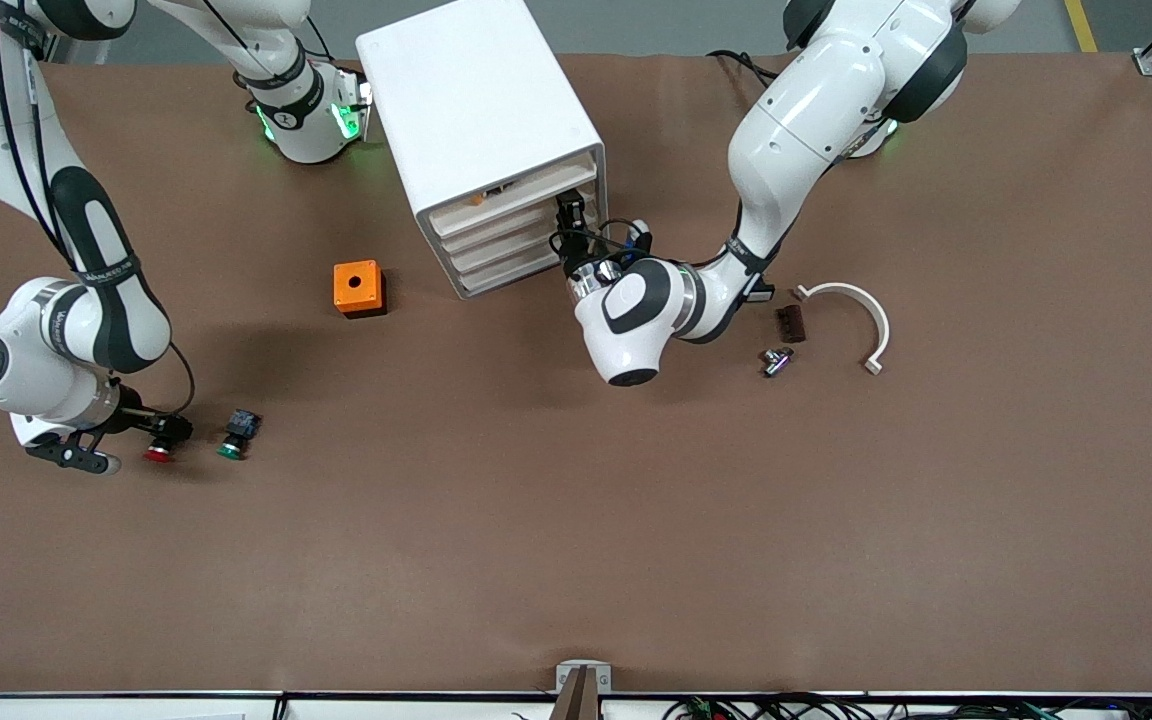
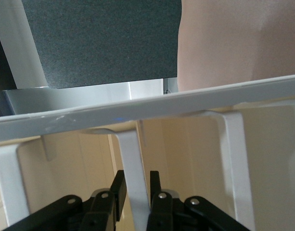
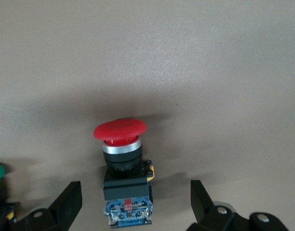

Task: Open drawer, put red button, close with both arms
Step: 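Pull the drawer open with the left gripper while the right gripper grasps the red button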

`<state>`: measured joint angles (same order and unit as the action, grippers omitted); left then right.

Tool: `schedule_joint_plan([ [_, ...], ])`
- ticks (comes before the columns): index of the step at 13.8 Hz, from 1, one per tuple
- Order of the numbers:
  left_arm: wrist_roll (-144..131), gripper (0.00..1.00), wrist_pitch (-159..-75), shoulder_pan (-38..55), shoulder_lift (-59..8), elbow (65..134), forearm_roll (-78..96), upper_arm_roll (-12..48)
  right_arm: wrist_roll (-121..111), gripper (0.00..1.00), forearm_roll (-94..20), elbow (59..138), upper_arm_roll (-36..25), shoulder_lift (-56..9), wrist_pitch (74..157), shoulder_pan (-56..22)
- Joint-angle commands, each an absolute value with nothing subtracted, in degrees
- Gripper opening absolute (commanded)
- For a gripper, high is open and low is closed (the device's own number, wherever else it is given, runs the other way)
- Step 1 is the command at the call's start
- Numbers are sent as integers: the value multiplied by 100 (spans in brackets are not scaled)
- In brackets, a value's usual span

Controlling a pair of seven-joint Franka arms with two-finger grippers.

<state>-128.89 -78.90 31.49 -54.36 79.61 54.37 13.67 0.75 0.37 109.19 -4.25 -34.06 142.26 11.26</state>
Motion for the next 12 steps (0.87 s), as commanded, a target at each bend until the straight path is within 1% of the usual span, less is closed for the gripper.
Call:
schedule_joint_plan([
  [1,-12929,16,-7770,3138,-5502,7901,5511,1380,176,59,18,10995,-396,-3375,14238,1125],
  [2,-12929,12,-7770,3129,-5502,7901,5511,1371,176,23,9,11030,-387,-3375,14247,1125],
  [3,-12929,10,-7770,3112,-5502,7893,5511,1345,176,0,9,11030,-387,-3375,14247,1125],
  [6,-12929,4,-7778,3050,-5502,7893,5511,1318,176,0,-79,11022,-387,-3358,14238,1125],
  [7,-12929,4,-7778,3015,-5502,7893,5519,1318,176,0,-79,11013,-387,-3323,14212,1116],
  [9,-12929,5,-7778,2945,-5502,7893,5528,1327,193,0,-79,10943,-334,-3200,13889,1108],
  [12,-12937,7,-7796,2839,-5493,7884,5546,1301,754,0,-105,10890,-308,-2718,13239,889],
])
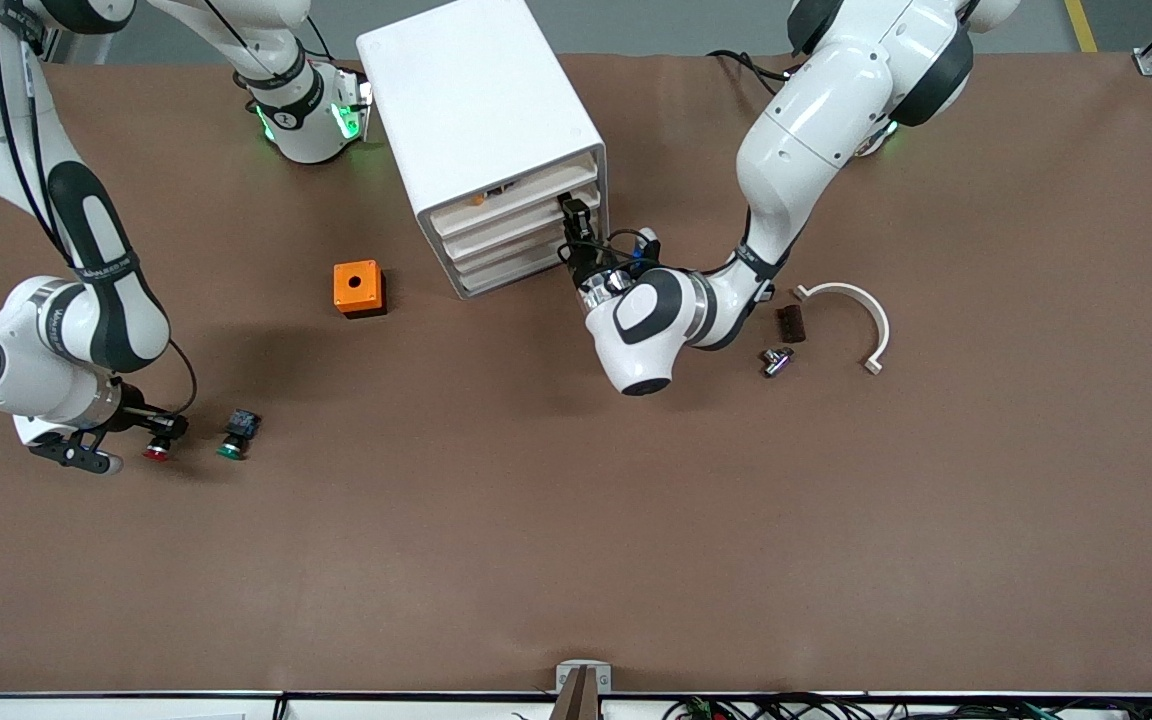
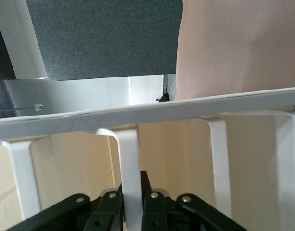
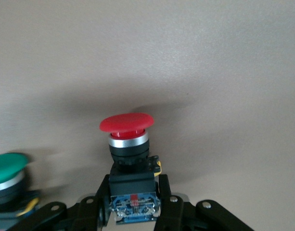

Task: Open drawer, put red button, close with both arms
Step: 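Pull the drawer open with the left gripper while the right gripper grasps the red button, then carry the red button with the right gripper toward the open drawer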

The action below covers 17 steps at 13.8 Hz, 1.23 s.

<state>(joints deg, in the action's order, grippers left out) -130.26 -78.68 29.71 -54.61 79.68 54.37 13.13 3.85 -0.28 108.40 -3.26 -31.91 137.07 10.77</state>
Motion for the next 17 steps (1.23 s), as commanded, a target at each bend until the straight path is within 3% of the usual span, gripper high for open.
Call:
schedule_joint_plan([
  [1,-12937,8,-7805,2769,-5493,7884,5546,1292,1043,0,-105,10872,-299,-2524,12923,783],
  [2,-12937,12,-7831,2699,-5484,7884,5546,1292,1411,0,-114,10855,-290,-2331,12659,626],
  [6,-12937,13,-7980,2470,-5423,7840,5546,1292,2529,0,-1035,10872,-255,-1470,11639,-77],
  [9,-12929,13,-8068,2294,-5396,7840,5537,1292,3870,0,-1107,10863,-246,-907,11111,-832],
  [17,-12920,14,-8261,1899,-5388,7752,5511,1310,7002,0,-1090,10740,-255,-633,11416,-3056],
])
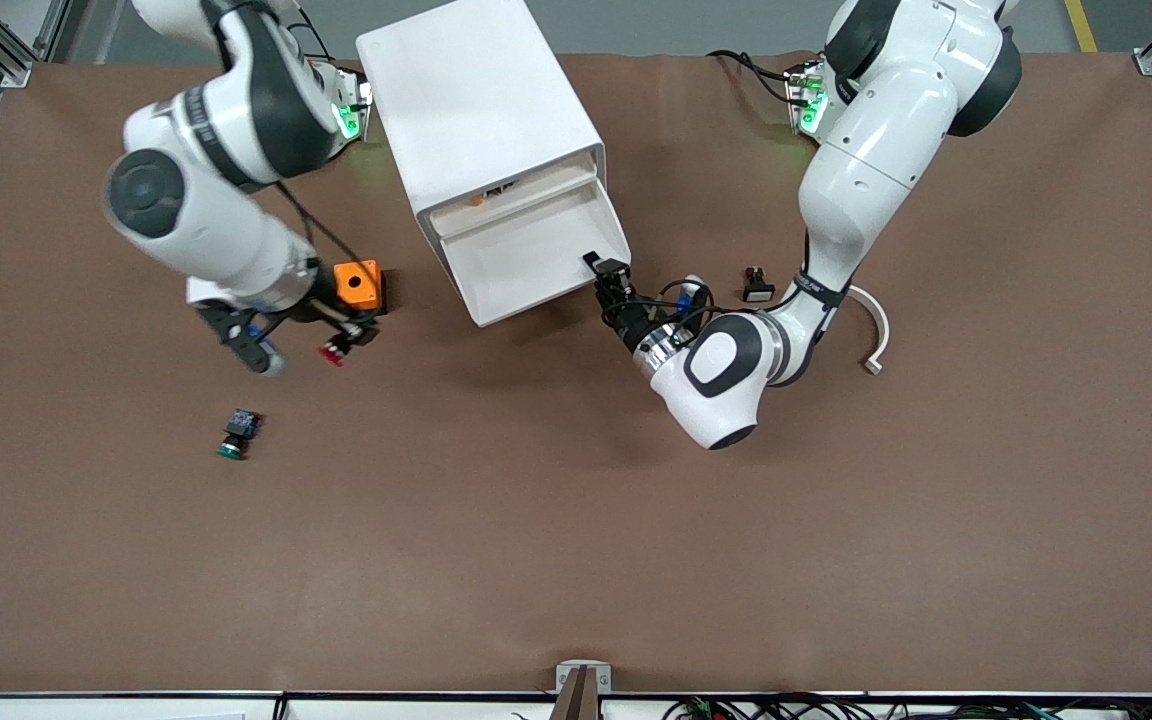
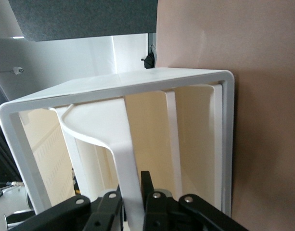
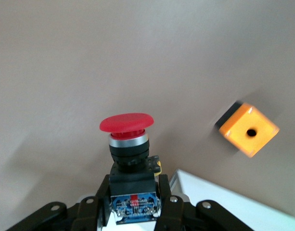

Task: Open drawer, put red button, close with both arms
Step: 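Carry the red button with the right gripper toward the open drawer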

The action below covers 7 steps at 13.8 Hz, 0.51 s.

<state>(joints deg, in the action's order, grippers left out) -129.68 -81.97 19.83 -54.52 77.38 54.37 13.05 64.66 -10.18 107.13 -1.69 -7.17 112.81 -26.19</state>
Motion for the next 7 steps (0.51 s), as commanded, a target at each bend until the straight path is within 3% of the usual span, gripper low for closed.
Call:
schedule_joint_plan([
  [1,-12920,16,-8297,1855,-5388,7752,5511,1310,7283,0,-1081,10749,-255,-650,11530,-3320],
  [4,-12710,29,-8297,1846,-5388,7761,5502,1318,7725,0,-1037,10749,-255,-755,11751,-3927],
  [6,-12464,58,-8340,1846,-5388,7761,5502,1318,7970,0,-1020,10758,-255,-843,11777,-4165],
  [7,-12393,91,-8376,1846,-5388,7761,5502,1318,7989,0,-1020,10758,-255,-896,11769,-4227],
])
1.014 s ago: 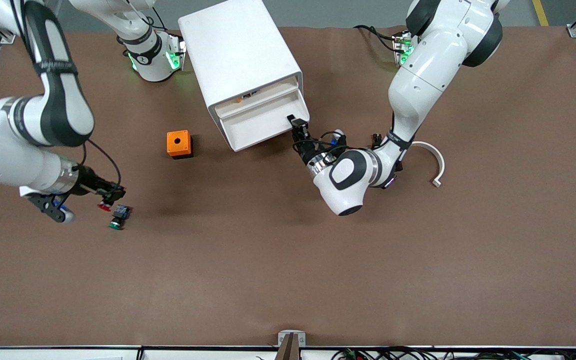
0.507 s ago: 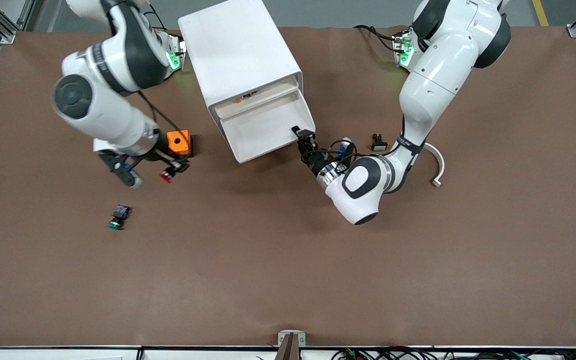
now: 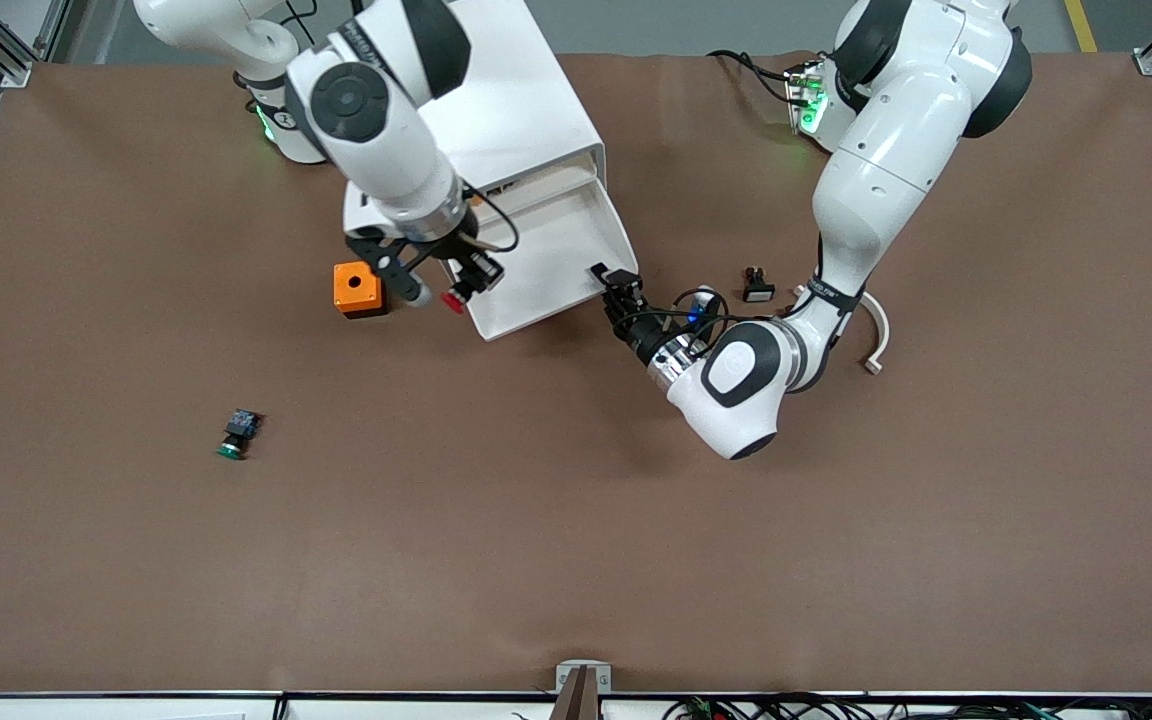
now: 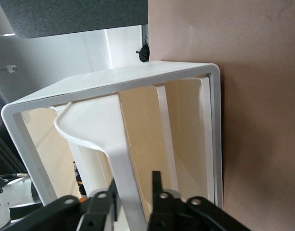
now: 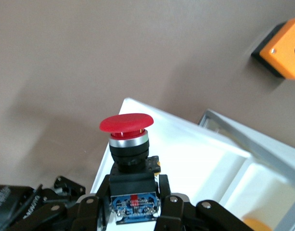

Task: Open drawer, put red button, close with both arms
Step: 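Carry the red button with the right gripper toward the open drawer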

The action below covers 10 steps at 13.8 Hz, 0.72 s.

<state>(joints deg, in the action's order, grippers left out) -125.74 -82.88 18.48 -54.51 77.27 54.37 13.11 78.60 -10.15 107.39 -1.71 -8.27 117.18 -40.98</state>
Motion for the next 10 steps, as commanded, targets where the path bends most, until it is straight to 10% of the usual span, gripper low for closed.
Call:
schedule_joint_plan([
  [1,-12375,100,-8393,1846,-5388,7761,5493,1318,8015,0,-1020,10758,-255,-931,11769,-4315],
  [10,-10392,100,-8411,1495,-5125,7568,5449,1371,8789,0,-1020,10775,-255,-1679,12314,-4948],
])
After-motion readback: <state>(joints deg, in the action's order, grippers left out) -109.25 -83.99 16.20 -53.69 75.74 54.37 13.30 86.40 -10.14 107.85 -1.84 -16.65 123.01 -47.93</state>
